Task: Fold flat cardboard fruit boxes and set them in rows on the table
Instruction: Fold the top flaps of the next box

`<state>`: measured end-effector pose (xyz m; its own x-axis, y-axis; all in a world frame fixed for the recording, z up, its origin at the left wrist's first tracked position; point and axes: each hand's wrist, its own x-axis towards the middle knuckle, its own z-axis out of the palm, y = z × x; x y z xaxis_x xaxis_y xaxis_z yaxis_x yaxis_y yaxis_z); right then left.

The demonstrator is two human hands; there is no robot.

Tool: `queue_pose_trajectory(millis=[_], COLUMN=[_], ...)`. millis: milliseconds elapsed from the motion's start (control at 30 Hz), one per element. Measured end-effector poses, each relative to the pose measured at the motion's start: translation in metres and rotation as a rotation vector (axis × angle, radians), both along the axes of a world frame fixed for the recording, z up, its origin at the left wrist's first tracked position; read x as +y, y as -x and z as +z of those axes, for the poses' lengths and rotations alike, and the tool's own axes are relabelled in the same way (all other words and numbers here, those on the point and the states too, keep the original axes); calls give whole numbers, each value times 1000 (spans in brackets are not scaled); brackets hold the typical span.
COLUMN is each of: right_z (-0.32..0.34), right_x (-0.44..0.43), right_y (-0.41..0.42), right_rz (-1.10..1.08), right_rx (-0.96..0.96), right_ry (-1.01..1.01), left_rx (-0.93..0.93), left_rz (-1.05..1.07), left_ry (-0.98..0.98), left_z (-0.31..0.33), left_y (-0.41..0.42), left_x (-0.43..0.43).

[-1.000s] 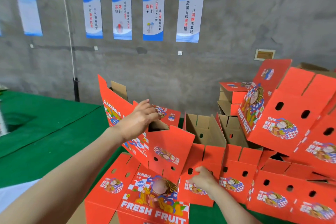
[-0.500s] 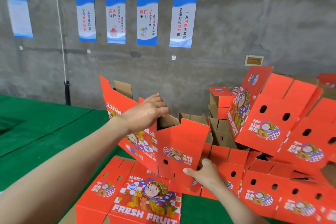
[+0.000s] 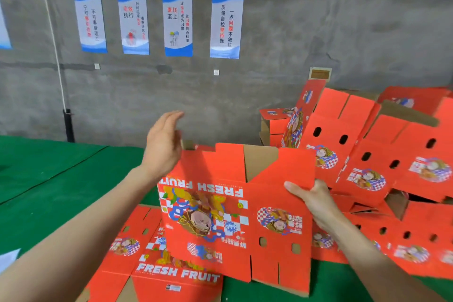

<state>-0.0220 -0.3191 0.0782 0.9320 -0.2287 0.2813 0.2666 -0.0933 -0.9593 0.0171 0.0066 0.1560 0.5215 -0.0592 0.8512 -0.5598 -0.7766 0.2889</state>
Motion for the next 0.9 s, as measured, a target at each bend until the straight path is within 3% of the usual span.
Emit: queue_pose_trajectory(millis=[267,400,500,600,733,800,867,900], right_z=[3,0,-9,-20,-32,-36,-39,-39], right_x=[-102,-149,-178,-194,-200,-194,-182,-174], right_y=[58,79,90,100,111,119,123,124], right_rz=[-35,-74,-122,-174,-525,-714,-633,-509], right_rx=[61,90,113,71,-17,-205,-392,-372], right_ry=[-101,-164,-199,-151,162,412,626,693], left_rx=[195,515,741,722,753,753,719,707], left_rz=[117,-234,-397,-476,-602,-644,-665,-667], left_ry=[190,753,894,1027,1053,1055,1058,1057], left_z=[-43,-43,-57,-77,-109,-117,-117,-116], left_y=[15,20,14,22,47,60,70,75], left_x=[-39,-83,-109,-129,-144,-151,-155,-156])
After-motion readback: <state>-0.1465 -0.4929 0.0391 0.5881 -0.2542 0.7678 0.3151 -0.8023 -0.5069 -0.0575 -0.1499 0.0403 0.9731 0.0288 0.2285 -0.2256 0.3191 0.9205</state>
